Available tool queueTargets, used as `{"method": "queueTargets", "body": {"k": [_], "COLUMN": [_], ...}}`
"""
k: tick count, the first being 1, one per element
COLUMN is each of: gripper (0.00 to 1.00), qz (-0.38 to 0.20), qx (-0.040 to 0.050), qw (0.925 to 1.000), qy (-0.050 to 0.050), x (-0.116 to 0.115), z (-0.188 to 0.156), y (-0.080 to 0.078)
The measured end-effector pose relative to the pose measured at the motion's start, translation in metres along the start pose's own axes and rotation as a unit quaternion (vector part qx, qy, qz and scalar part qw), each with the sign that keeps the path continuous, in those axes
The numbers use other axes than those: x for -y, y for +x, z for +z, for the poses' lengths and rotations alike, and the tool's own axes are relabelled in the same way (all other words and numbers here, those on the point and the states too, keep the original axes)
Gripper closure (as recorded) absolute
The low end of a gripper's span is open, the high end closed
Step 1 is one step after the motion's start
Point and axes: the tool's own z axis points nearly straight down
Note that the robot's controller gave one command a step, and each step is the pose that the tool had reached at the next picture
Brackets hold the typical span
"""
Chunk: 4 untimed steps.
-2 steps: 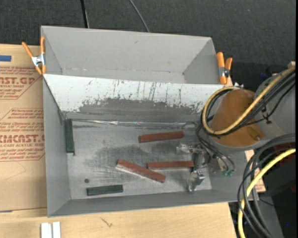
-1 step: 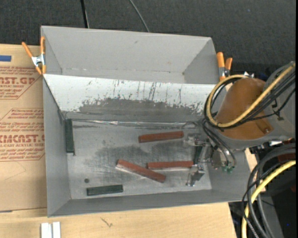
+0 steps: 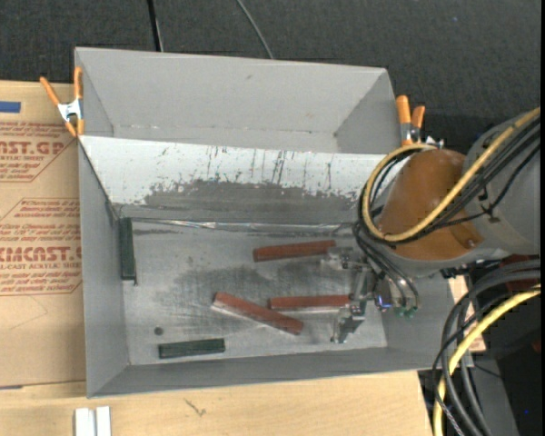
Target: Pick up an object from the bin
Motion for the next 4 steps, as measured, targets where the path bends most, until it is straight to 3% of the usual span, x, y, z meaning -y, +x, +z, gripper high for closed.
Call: {"method": "queueTargets", "body": {"k": [1,2,4], "gripper": [0.0,1.0,1.0], "qz": [0.014,0.076,0.076], "qx": [-0.0004,-0.0049,-0.0039], "qw": [0.9999,0.9971,0.9971], "qy": [-0.001,-0.002,-0.001], "x": [-0.035,-0.027,-0.028], "z": [0.052,0.051,0.047], "y": [0.0,0.01,0.011]}}
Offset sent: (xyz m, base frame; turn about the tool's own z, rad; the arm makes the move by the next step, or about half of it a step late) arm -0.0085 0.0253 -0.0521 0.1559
